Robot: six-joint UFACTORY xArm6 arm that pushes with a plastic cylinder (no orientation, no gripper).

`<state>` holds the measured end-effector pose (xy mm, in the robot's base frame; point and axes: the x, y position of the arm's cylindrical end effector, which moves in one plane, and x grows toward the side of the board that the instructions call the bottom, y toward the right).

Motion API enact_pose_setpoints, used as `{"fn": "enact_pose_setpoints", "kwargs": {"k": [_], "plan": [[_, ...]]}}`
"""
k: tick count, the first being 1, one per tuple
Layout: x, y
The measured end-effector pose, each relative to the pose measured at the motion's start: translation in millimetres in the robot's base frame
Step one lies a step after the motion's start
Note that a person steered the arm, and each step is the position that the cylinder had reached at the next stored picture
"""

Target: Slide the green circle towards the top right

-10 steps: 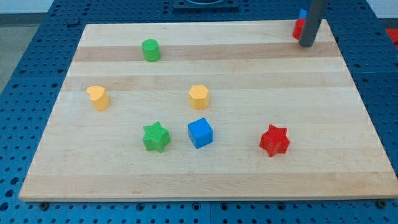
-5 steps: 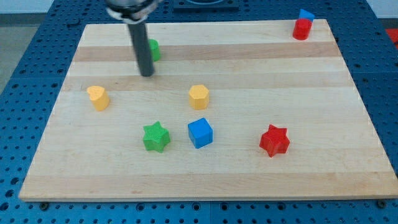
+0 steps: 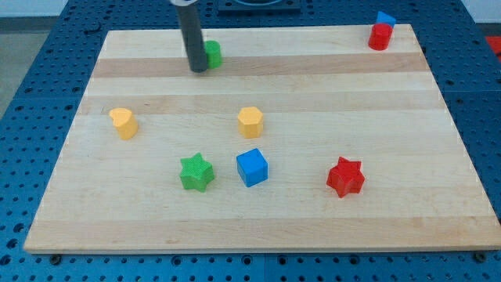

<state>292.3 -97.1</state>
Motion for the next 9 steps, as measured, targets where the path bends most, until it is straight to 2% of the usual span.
{"fn": "enact_pose_setpoints", "kwargs": {"k": [1, 2, 4, 8, 9], "plan": [[-6.7, 6.8], [-8.7, -14.7], [-44.8, -3.1], [-27.4, 183.7], [-19.5, 184.6]]}}
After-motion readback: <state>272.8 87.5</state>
